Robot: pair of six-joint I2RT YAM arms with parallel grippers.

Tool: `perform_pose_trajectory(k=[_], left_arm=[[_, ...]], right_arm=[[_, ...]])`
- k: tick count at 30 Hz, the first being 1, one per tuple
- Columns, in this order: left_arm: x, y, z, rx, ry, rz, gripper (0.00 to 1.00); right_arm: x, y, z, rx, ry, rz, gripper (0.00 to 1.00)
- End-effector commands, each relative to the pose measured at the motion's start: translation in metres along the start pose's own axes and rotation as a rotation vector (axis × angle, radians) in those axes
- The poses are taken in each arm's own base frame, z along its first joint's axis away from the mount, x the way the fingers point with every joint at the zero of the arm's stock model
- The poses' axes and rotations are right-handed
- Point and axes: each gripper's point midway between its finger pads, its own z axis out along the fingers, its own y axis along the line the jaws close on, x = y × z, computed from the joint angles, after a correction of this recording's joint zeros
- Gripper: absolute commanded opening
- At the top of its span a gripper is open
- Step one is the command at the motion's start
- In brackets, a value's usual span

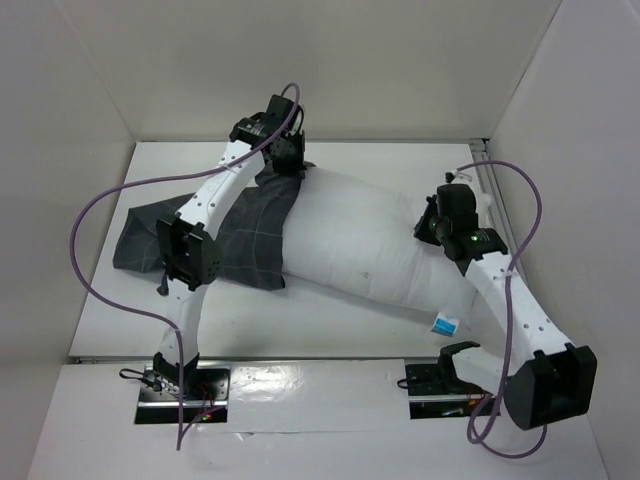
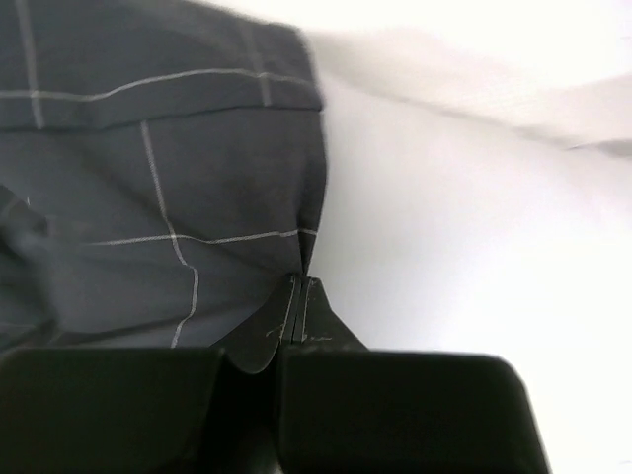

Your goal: Put the pillow into the pillowcase

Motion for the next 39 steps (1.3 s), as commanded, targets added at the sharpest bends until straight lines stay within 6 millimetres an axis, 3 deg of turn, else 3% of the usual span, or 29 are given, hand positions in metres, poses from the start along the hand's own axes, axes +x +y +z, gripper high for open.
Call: perform_pose_trajectory(k=[1,4,8,10,12,14,15,16,18,20,21,22,24,25,26,27,29,30,31,32,33,34,35,37,38,39], left_arm=[[-0.027,-0.044,-0.045,0.171,-0.102,0.051,0.00],[-0.034,-0.077,-0.080,0.281,-0.155,0.095,0.00],[-0.024,-0.123,-0.121,0.457,-0.152,0.105,0.00],[-0.002,-0.154,-0.130,0.570,-0.094,0.127,0.00],[0.013,-0.181,-0.132,0.649,-0.078,0.170,0.00],[0.022,-0.179,-0.105,0.624,-0.030,0.161,0.00],[0.031,-0.171,-0.075,0.566,0.013,0.146,0.00],[0.038,-0.167,-0.061,0.548,0.043,0.154,0.00],[0.046,-0.151,-0.039,0.479,0.086,0.142,0.00],[0.046,-0.140,-0.031,0.414,0.078,0.157,0.04],[0.040,-0.137,-0.035,0.397,0.050,0.169,0.18],[0.030,-0.131,-0.048,0.359,-0.002,0.182,0.38],[0.018,-0.123,-0.066,0.324,-0.063,0.228,0.73],[0.002,-0.112,-0.076,0.275,-0.125,0.226,0.89],[-0.004,-0.108,-0.089,0.258,-0.153,0.232,0.93],[-0.016,-0.098,-0.116,0.246,-0.207,0.227,0.95],[-0.028,-0.069,-0.135,0.153,-0.265,0.209,0.95],[-0.032,-0.058,-0.145,0.120,-0.290,0.211,0.95],[-0.034,-0.052,-0.174,0.109,-0.343,0.202,0.95],[-0.030,-0.027,-0.171,0.013,-0.340,0.183,0.92],[-0.029,-0.011,-0.176,-0.036,-0.349,0.177,0.90],[-0.031,0.010,-0.203,-0.123,-0.418,0.128,0.93],[-0.011,0.032,-0.189,-0.192,-0.366,0.098,0.93],[0.005,0.048,-0.188,-0.218,-0.382,0.047,0.91],[0.037,0.066,-0.182,-0.247,-0.341,0.047,0.89],[0.052,0.073,-0.178,-0.249,-0.330,0.025,0.88]], right_arm=[[-0.008,0.052,-0.041,-0.187,-0.013,-0.103,0.00],[-0.020,0.081,-0.072,-0.245,-0.052,-0.169,0.00],[-0.034,0.110,-0.106,-0.304,-0.106,-0.187,0.00],[-0.028,0.123,-0.114,-0.343,-0.097,-0.186,0.00],[-0.019,0.127,-0.108,-0.339,-0.088,-0.187,0.00],[0.009,0.123,-0.089,-0.294,-0.032,-0.197,0.00],[0.013,0.120,-0.084,-0.279,-0.027,-0.188,0.00],[0.032,0.115,-0.072,-0.258,0.014,-0.196,0.00],[0.040,0.105,-0.064,-0.216,0.018,-0.182,0.00],[0.044,0.088,-0.056,-0.147,0.025,-0.173,0.00],[0.045,0.084,-0.055,-0.128,0.026,-0.178,0.00],[0.036,0.082,-0.057,-0.114,0.009,-0.166,0.10],[0.026,0.075,-0.062,-0.085,-0.001,-0.192,0.45],[0.017,0.072,-0.065,-0.071,-0.017,-0.200,0.58],[0.002,0.080,-0.072,-0.084,-0.038,-0.231,0.75],[-0.003,0.078,-0.075,-0.070,-0.040,-0.255,0.80],[-0.013,0.085,-0.076,-0.062,-0.032,-0.313,0.88],[-0.029,0.099,-0.087,-0.083,-0.070,-0.323,0.91],[-0.032,0.106,-0.090,-0.087,-0.076,-0.344,0.93],[-0.038,0.120,-0.092,-0.098,-0.086,-0.365,0.93],[-0.033,0.137,-0.098,-0.120,-0.097,-0.410,0.94],[-0.028,0.149,-0.099,-0.132,-0.099,-0.445,0.95],[-0.014,0.164,-0.089,-0.126,-0.076,-0.493,0.95],[0.008,0.197,-0.097,-0.162,-0.085,-0.590,0.97],[0.029,0.206,-0.085,-0.141,-0.054,-0.661,0.98],[0.041,0.214,-0.084,-0.145,-0.047,-0.693,1.00]])
